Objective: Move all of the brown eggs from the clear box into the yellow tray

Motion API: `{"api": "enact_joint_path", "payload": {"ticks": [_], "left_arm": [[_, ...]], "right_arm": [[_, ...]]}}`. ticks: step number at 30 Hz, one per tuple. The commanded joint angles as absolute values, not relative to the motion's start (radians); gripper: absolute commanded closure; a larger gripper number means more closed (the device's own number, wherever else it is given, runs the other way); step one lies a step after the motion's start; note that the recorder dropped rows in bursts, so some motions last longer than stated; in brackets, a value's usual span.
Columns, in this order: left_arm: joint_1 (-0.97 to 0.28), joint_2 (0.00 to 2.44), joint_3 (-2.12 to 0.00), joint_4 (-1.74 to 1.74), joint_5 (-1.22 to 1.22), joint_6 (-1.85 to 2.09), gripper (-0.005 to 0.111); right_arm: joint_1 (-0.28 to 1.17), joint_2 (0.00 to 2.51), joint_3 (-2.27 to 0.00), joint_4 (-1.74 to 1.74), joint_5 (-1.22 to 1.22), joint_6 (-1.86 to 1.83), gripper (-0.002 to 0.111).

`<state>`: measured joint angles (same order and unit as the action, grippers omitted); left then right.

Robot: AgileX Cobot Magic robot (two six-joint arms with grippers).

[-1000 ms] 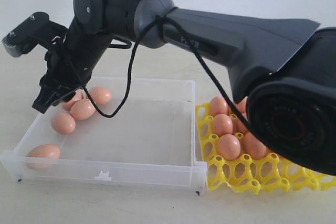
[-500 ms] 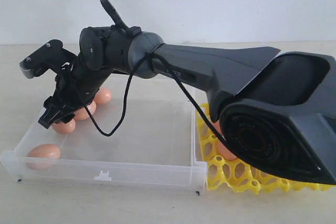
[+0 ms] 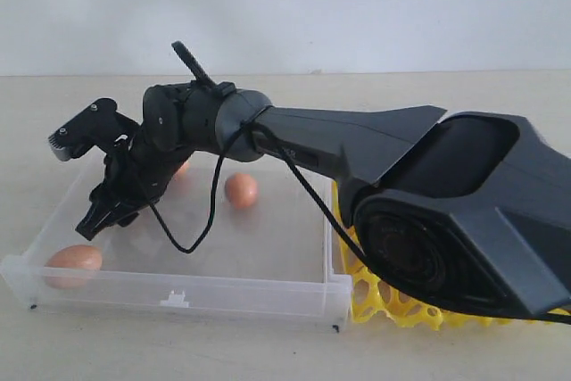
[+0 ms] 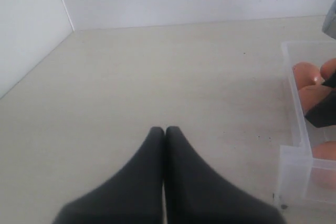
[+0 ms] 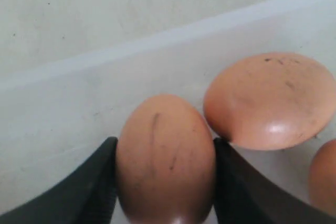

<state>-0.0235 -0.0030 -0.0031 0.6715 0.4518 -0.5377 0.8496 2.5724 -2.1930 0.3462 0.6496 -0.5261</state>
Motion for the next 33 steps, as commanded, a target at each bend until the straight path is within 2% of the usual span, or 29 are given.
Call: {"api": "enact_joint_path", "payload": {"ticks": [1,6,10,14,15,16,17,19,20,23,25,26,28,30,33], "left_arm": [[-0.031,0.000,0.000,0.672,0.454,-0.546,0.111],[-0.031,0.000,0.000,0.674,0.457,-0.546,0.111],[-0.031,0.000,0.000,0.674,0.457,-0.546,0.111],[-0.031,0.000,0.000,0.669,0.466,-0.546,0.111],[-0.031,0.000,0.000,0.669,0.471,-0.546,0.111],[-0.031,0.000,0.000,0.669,0.476,-0.546,0.111],[-0.031,0.000,0.000,0.669,0.476,-0.546,0.111],[-0.031,0.000,0.000,0.669,0.478,-0.546,0.111],[-0.031,0.000,0.000,0.669,0.480,-0.546,0.111],[-0.031,0.000,0.000,0.669,0.537,-0.546,0.111],[-0.031,0.000,-0.001,0.669,0.572,-0.546,0.111],[-0.031,0.000,-0.001,0.669,0.572,-0.546,0.111],[-0.031,0.000,-0.001,0.669,0.572,-0.546,0.111],[-0.031,0.000,-0.001,0.669,0.572,-0.546,0.111],[-0.031,0.000,-0.001,0.669,0.572,-0.546,0.111]], "right_arm": [[0.849,2.539,-2.197,0.335,0.698,-0.532,0.108],[0.845,2.449,-2.182,0.420,0.688,-0.449,0.108],[0.840,2.360,-2.009,0.603,0.442,-0.448,0.108],[0.840,2.196,-1.630,0.724,-0.029,-0.453,0.108],[0.843,2.098,-1.435,0.725,-0.290,-0.418,0.109],[0.843,2.051,-1.331,0.719,-0.439,-0.371,0.109],[0.843,1.975,-1.160,0.710,-0.680,-0.228,0.109],[0.812,1.868,-0.924,0.664,-0.963,0.023,0.109],[0.792,1.842,-0.870,0.654,-1.025,0.081,0.109],[0.564,1.667,-0.534,0.444,-1.155,0.382,0.109],[0.328,1.557,-0.357,0.044,-1.221,0.662,0.109],[0.148,1.497,-0.266,-0.253,-1.221,0.706,0.109],[-0.070,1.404,-0.185,-0.651,-1.221,0.711,0.109],[-0.219,1.347,-0.159,-0.935,-1.221,0.773,0.109],[-0.300,1.325,-0.159,-1.050,-1.183,0.837,0.109]]}}
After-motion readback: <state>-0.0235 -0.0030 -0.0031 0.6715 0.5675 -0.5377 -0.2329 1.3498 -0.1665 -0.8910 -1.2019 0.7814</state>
